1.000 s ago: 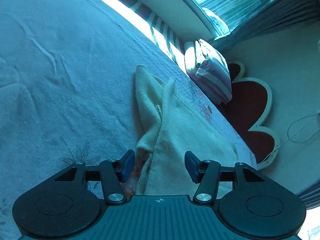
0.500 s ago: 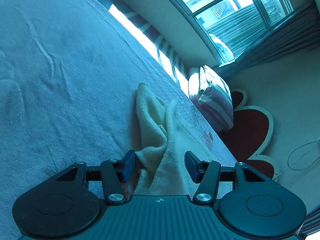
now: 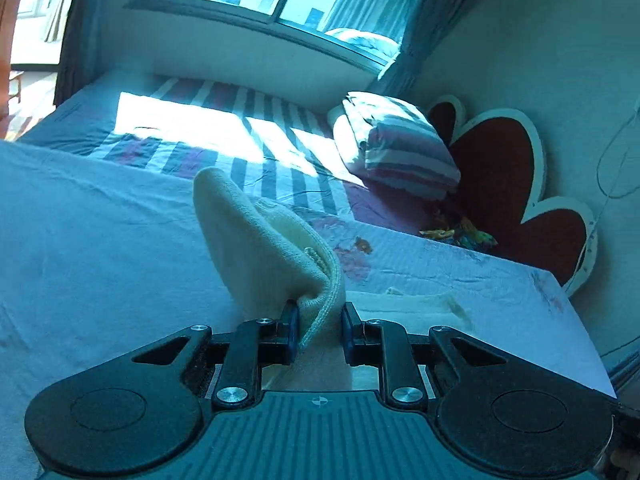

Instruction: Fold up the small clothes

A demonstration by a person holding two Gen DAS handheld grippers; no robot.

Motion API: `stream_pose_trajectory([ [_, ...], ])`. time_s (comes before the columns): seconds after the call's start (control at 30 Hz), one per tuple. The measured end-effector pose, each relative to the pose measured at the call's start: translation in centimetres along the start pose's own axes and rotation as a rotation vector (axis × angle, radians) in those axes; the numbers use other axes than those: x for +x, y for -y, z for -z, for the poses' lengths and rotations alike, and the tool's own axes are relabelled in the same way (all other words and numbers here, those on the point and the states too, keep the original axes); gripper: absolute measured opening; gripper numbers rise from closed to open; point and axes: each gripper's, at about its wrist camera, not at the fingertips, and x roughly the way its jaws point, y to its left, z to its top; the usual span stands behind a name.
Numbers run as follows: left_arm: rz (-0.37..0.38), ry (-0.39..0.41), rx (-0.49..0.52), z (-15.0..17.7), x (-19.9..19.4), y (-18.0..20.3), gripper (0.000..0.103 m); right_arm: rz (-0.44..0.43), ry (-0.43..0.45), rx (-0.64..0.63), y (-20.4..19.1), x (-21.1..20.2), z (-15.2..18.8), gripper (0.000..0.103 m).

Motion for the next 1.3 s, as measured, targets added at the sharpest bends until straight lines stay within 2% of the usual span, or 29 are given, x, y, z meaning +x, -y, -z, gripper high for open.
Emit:
stream_pose_trajectory([
  [0.1,0.031,-0.041,0.088,0.2,2.3,6.2,0.021,0.032,0.018,0.041,1.7,-1.2,0.3,0.035],
  [0.17,0.06,-0.106,0.112,1.5,4.5,10.0,0.021,0.053,0.024,0.066,2.9,-2.0,0.6,0.035],
  [0.23,0.122,-0.168,0.154,3.6,6.8,13.3,0.021,0.078,0.028,0.081,3.9,-2.9,1.0,0.035],
  [0.3,0.2,-0.261,0.183,5.6,8.5,15.9,0.027,0.107,0.035,0.113,5.3,-4.2,1.5,0.038],
  [0.33,0.246,-0.258,0.174,6.1,8.5,16.5,0.027,0.119,0.039,0.13,5.9,-4.8,1.7,0.039],
  [0.37,0.291,-0.235,0.161,6.8,7.8,17.0,0.032,0.133,0.044,0.145,6.5,-5.4,1.8,0.041],
  [0.4,0.343,-0.216,0.158,6.9,6.8,17.3,0.047,0.148,0.051,0.16,7.1,-6.1,2.0,0.042],
  [0.43,0.391,-0.201,0.142,7.0,5.7,17.2,0.056,0.163,0.058,0.177,7.8,-6.8,2.2,0.043],
  [0.47,0.412,-0.172,0.12,7.1,4.3,16.6,0.071,0.173,0.063,0.197,8.4,-7.4,2.3,0.043],
  [0.5,0.419,-0.133,0.102,6.9,3.1,15.9,0.075,0.176,0.067,0.215,8.8,-7.9,2.5,0.044],
  [0.6,0.36,-0.037,0.024,6.6,-1.1,12.4,0.075,0.151,0.073,0.255,8.7,-8.7,2.9,0.044],
  [0.63,0.315,0.001,0.006,6.9,-2.5,10.8,0.075,0.125,0.067,0.27,8.3,-8.7,3.0,0.044],
  [0.67,0.24,0.024,-0.005,7.2,-3.8,8.6,0.075,0.091,0.058,0.275,7.6,-8.3,3.0,0.044],
  [0.73,0.126,0.031,-0.028,8.2,-5.4,5.0,0.075,0.032,0.046,0.261,5.4,-7.5,3.0,0.044],
  [0.77,0.058,0.012,-0.045,9.2,-5.9,2.7,0.075,0.002,0.037,0.247,3.8,-6.9,2.9,0.044],
  [0.8,0.024,-0.011,-0.06,9.9,-6.4,1.3,0.075,-0.022,0.022,0.238,2.3,-6.1,2.6,0.044],
  [0.87,-0.019,-0.029,-0.098,11.4,-7.3,-1.2,0.075,-0.081,0.005,0.221,-0.4,-4.7,2.3,0.044],
  [1.03,-0.128,-0.032,-0.113,13.9,-9.6,-3.6,0.075,-0.189,-0.017,0.158,-6.6,-1.3,0.2,0.044],
  [1.17,-0.192,-0.036,-0.116,14.3,-9.7,-4.8,0.075,-0.169,-0.047,0.111,-9.1,2.3,-2.5,0.044],
  [1.3,-0.245,-0.043,-0.134,14.4,-10.0,-6.3,0.075,-0.106,-0.138,0.112,-9.1,5.6,-3.1,0.045],
])
